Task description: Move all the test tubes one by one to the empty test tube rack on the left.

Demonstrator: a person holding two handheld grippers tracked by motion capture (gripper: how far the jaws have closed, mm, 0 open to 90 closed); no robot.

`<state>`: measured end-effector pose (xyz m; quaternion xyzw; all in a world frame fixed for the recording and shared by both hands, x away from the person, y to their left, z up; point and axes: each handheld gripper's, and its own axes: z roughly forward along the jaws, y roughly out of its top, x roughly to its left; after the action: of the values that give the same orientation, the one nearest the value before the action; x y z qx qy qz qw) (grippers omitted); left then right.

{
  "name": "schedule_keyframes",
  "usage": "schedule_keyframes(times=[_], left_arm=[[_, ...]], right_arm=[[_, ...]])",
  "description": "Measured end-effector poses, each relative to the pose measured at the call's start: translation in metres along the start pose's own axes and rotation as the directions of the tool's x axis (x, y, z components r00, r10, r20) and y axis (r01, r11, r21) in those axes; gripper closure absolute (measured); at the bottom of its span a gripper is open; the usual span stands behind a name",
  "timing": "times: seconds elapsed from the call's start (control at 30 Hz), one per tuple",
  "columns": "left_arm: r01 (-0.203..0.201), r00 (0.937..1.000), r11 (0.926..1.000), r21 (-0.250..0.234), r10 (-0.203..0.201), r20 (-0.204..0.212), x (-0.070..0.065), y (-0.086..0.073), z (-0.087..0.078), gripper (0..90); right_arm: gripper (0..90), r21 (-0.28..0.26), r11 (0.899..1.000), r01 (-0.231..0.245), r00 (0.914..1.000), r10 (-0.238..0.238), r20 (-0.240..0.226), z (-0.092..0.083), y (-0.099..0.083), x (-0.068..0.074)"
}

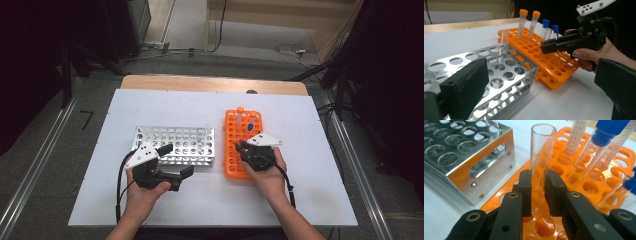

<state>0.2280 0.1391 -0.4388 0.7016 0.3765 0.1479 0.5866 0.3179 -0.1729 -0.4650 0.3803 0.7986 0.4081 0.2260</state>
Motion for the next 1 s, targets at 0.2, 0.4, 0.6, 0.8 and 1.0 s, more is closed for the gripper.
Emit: schedule_keyframes(times=[0.2, 0.4, 0.6, 0.8, 1.0], left_arm=[[-0.002, 1.0, 1.0, 0.002, 0.002, 0.001, 0.0, 0.0, 0.001, 0.0], [-0.006, 1.0, 1.0, 0.006, 0.006, 0.004, -0.002, 0.0, 0.003, 0.0], [-0.013, 0.9998, 0.9999, 0.006, 0.013, 0.015, -0.005, 0.0, 0.004, 0.0], [-0.022, 0.9994, 0.9997, 0.012, 0.022, 0.027, -0.008, 0.0, 0.008, 0.0], [-0.027, 0.9987, 0.9996, 0.012, 0.027, 0.043, -0.012, 0.001, 0.008, 0.0]], right_arm=[[74.1, -0.069, 0.998, -0.011, 0.9996, 0.009, -0.028, -0.013, 0.002, -0.005], [74.0, -0.122, 0.993, -0.011, 0.9976, 0.003, -0.069, -0.026, 0.004, -0.007], [74.1, -0.151, 0.988, -0.008, 0.9915, -0.012, -0.13, -0.039, 0.004, -0.004], [74.1, -0.167, 0.986, 0.006, 0.9776, -0.041, -0.206, -0.048, 0.002, 0.001], [74.1, -0.173, 0.984, 0.029, 0.9595, -0.076, -0.271, -0.052, 0.001, 0.009]])
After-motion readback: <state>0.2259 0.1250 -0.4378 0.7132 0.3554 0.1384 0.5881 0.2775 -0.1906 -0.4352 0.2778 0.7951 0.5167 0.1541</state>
